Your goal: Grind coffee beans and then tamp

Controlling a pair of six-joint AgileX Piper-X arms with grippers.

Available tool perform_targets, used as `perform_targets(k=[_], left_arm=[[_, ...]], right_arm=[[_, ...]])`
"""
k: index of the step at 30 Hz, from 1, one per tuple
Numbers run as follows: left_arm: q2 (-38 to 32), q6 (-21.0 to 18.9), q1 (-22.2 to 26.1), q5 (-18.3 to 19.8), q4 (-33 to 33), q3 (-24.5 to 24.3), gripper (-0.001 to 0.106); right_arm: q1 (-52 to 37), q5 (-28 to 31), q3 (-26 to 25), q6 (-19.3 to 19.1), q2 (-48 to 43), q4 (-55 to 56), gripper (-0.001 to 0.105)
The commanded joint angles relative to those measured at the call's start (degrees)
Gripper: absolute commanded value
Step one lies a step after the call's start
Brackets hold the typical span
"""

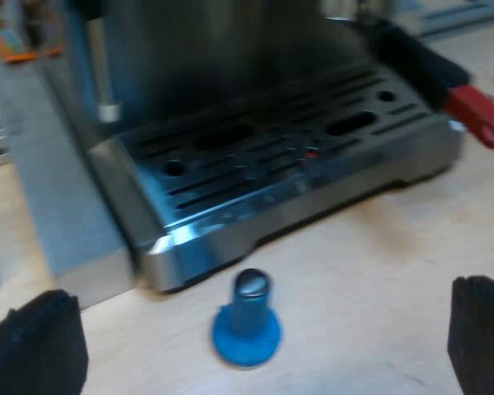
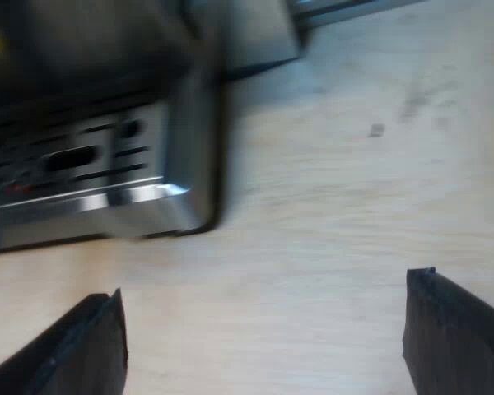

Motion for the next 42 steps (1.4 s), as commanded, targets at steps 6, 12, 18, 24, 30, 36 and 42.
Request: perform_targets(k=[6, 12, 18, 24, 30, 36, 42], left_arm=[[-2.34, 0.83, -7.83, 4.19, -6.63, -0.14, 0.090], [2.00, 0.94, -12.61, 8.74, -8.34, -0.14, 0.090], [6.94, 4.60, -16.03, 10.11, -11.96, -0.01, 0.090], [11.03, 8.05, -16.43, 11.86, -13.58, -0.01, 0.090], [15.38, 9.84, -16.43, 12.09, -17.10, 1.39, 0.090], [15.75, 9.83, -16.43, 12.97, -20.60, 5.15, 0.090], [15.75, 9.13, -16.43, 12.96, -24.01, 8.90, 0.090]], right_arm=[[7.79, -7.14, -6.77, -5.98, 10.17, 0.53, 0.070], [16.31, -8.48, -7.72, -8.49, 16.01, 0.46, 0.070], [27.60, -8.07, -7.72, -8.46, 19.46, -2.15, 0.070], [40.66, 6.13, -7.52, -7.31, 20.07, -5.72, 0.070], [51.77, 19.22, -3.55, -0.87, 20.07, -13.47, 0.070], [63.36, 31.71, 3.85, 0.74, 20.07, -27.55, 0.067], [74.48, 46.01, 11.98, 5.09, 23.94, -43.75, 0.063]])
